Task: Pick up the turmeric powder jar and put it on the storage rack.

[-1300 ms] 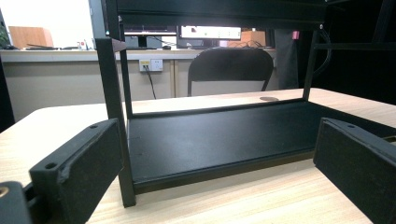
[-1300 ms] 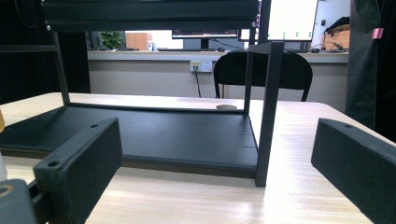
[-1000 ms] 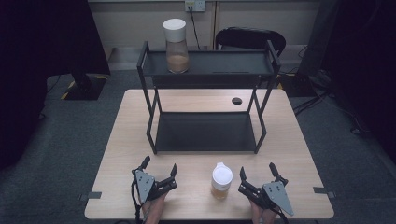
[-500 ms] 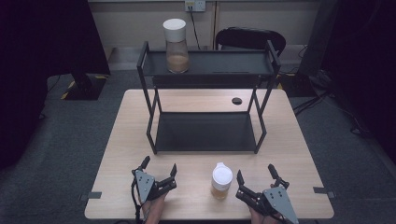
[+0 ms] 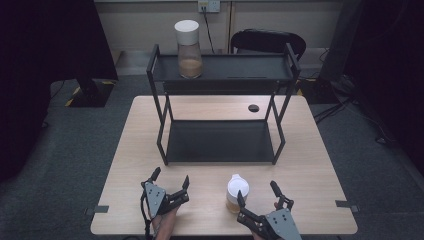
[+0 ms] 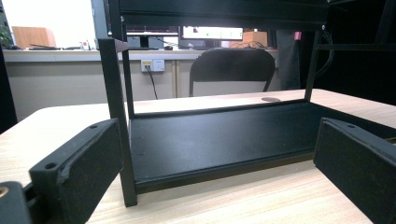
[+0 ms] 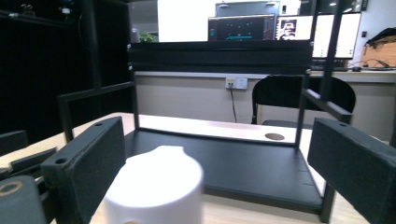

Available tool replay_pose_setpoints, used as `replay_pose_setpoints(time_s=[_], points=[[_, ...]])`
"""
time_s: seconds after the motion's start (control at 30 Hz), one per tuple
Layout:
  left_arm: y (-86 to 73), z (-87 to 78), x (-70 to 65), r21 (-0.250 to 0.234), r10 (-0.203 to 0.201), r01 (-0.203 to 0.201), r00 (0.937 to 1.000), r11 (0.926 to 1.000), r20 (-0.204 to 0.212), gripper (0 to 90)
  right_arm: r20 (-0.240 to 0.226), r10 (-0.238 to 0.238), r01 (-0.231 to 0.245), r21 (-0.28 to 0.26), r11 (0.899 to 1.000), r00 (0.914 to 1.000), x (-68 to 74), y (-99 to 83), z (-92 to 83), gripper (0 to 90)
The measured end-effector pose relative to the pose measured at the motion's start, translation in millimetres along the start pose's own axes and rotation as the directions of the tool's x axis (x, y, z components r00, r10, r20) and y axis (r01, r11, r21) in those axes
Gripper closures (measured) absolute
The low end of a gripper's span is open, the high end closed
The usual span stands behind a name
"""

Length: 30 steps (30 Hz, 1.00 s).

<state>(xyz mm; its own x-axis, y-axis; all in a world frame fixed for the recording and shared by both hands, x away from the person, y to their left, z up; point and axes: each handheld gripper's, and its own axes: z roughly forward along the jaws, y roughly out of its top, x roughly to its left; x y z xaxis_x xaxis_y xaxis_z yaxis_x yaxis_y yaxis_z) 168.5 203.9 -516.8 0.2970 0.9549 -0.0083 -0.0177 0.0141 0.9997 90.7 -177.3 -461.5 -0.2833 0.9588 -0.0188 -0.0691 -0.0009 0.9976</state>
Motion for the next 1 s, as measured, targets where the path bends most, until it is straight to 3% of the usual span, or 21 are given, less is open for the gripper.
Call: replay_pose_setpoints(time_s=[0.27, 0.33, 0.63, 0.7, 1.0], points=[[0.0, 0.0, -0.1, 0.000, 0.000, 0.000, 1.0000, 1.0000, 0.000, 1.0, -0.028, -0.011, 0.012, 0.034, 0.999, 0.9995, 13.7, -6.1, 6.9, 5.3], [0.0, 0.0, -0.1, 0.000, 0.000, 0.000, 1.0000, 1.0000, 0.000, 1.0, -0.018, -0.018, 0.019, 0.040, 0.999, 0.9997, 17.2, -8.9, 7.9, 6.1], [0.0, 0.0, 0.0, 0.000, 0.000, 0.000, 1.0000, 1.0000, 0.000, 1.0, -0.040, -0.010, 0.015, 0.105, 0.994, 0.9992, 17.8, -15.5, 14.0, 11.4], [0.0, 0.0, 0.0, 0.000, 0.000, 0.000, 1.0000, 1.0000, 0.000, 1.0, -0.026, -0.024, 0.027, 0.113, 0.993, 0.9994, 20.7, -16.9, 15.1, 12.7], [0.0, 0.0, 0.0, 0.000, 0.000, 0.000, 1.0000, 1.0000, 0.000, 1.0, -0.049, 0.005, 0.003, 0.160, 0.987, 0.9988, 17.9, -18.8, 22.5, 20.0]])
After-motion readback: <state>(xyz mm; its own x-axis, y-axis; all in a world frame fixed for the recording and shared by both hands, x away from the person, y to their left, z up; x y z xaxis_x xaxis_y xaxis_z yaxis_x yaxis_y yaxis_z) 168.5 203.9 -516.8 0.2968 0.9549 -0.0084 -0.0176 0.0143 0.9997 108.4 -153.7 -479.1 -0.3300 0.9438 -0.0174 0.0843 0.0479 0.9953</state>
